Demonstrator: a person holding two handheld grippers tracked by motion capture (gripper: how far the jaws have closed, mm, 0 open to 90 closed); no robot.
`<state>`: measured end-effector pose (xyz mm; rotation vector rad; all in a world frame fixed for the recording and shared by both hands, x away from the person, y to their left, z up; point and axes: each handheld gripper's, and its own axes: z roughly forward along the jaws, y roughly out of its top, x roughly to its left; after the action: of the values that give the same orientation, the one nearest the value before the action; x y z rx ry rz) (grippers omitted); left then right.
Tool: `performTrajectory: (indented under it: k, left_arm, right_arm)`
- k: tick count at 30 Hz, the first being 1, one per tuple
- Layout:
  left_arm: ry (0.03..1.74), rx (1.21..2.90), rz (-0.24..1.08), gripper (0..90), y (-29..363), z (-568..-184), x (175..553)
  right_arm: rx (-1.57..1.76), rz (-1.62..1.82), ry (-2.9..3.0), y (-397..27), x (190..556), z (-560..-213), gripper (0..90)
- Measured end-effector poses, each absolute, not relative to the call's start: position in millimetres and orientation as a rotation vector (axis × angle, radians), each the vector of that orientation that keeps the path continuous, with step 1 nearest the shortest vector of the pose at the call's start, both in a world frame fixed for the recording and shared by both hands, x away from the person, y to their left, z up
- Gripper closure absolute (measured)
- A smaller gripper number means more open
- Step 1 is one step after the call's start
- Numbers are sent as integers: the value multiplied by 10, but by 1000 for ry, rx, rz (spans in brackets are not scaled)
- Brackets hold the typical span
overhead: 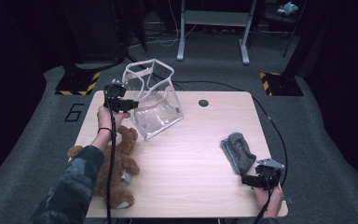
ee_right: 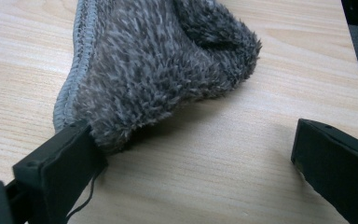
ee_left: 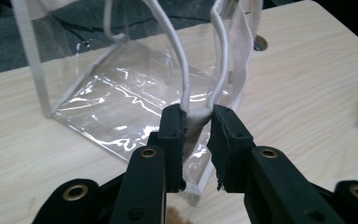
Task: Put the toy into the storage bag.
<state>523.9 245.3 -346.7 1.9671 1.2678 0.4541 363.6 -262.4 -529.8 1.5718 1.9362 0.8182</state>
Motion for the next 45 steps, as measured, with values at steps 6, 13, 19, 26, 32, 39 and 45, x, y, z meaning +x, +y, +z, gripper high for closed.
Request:
performTrajectory:
  k: [6,13,19,26,32,39,45]
  left_arm:
    - [1317,1911,426,623,2542,-3381,5238]
    - [1360,1873,494,460,2605,-3205,5320]
    - [1405,1887,469,554,2553,-3344,5475]
    - [1389,1862,364,848,2514,-3437,5505]
    - [1345,1878,347,876,2380,-3421,5438]
    - [1315,1868,323,876,2175,-3436,5401]
    - [1274,1880,269,877,1919,-3444,5313]
  right_arm:
    - [1575,818,1934,-2621,3635,-5297,14]
    - [1572,819,1935,-2622,3636,-5298,14]
    - [1574,819,1935,-2621,3635,-5297,15]
    - [1573,819,1936,-2621,3635,-5297,15]
    - [1568,816,1937,-2621,3634,-5297,15]
    - [1572,816,1936,-2620,3634,-5296,16]
    - [1571,816,1935,-2620,3633,-5296,16]
